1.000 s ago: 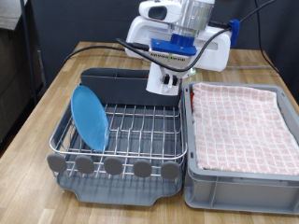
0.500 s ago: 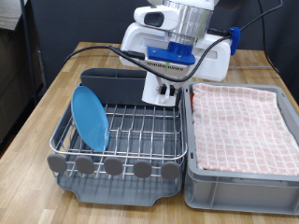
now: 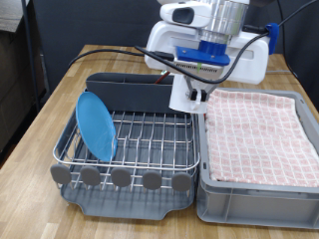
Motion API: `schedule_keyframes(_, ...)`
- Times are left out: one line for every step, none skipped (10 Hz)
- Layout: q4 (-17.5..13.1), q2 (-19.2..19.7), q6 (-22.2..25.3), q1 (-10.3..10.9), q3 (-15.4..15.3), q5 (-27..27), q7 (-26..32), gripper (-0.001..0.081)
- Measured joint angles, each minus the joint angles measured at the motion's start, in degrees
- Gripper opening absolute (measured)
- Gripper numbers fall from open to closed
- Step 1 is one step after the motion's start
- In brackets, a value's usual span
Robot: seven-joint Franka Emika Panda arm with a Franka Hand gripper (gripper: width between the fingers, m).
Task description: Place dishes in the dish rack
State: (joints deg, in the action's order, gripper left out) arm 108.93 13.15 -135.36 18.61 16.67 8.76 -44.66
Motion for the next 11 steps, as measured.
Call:
schedule_keyframes(-1.0, 0.9, -0.6, 0.1, -0.4, -0.4, -0.9, 0.0072)
schedule_keyframes(-2.0, 1.9, -0.7, 0.1, -0.7, -0.9, -1.5, 0.0072)
schedule_keyframes(-3.2, 3.0, -0.7, 0.1, -1.0, -1.5, -1.9, 0.0072)
schedule_keyframes(-4.3, 4.2, -0.7, 0.1, -1.1, -2.1, -1.9, 0.0072)
schedule_keyframes(-5.4, 5.3, -0.7, 0.1, -1.1, -2.5, -2.0, 0.0072)
schedule_keyframes(-6.4, 6.3, -0.7, 0.0, -1.1, -3.0, -2.0, 0.0072)
schedule_keyframes(-7.2, 7.3, -0.7, 0.0, -1.1, -3.4, -2.0, 0.0072)
schedule_keyframes(-8.0, 8.2, -0.7, -0.1, -1.1, -3.9, -2.0, 0.0072)
schedule_keyframes(-8.6, 9.1, -0.9, -0.2, -1.1, -4.3, -2.0, 0.0072)
schedule_keyframes(-9.0, 9.8, -1.0, -0.3, -1.1, -4.5, -2.0, 0.0072)
schedule_keyframes(-9.5, 10.6, -1.4, -0.4, -1.1, -4.8, -2.0, 0.0072)
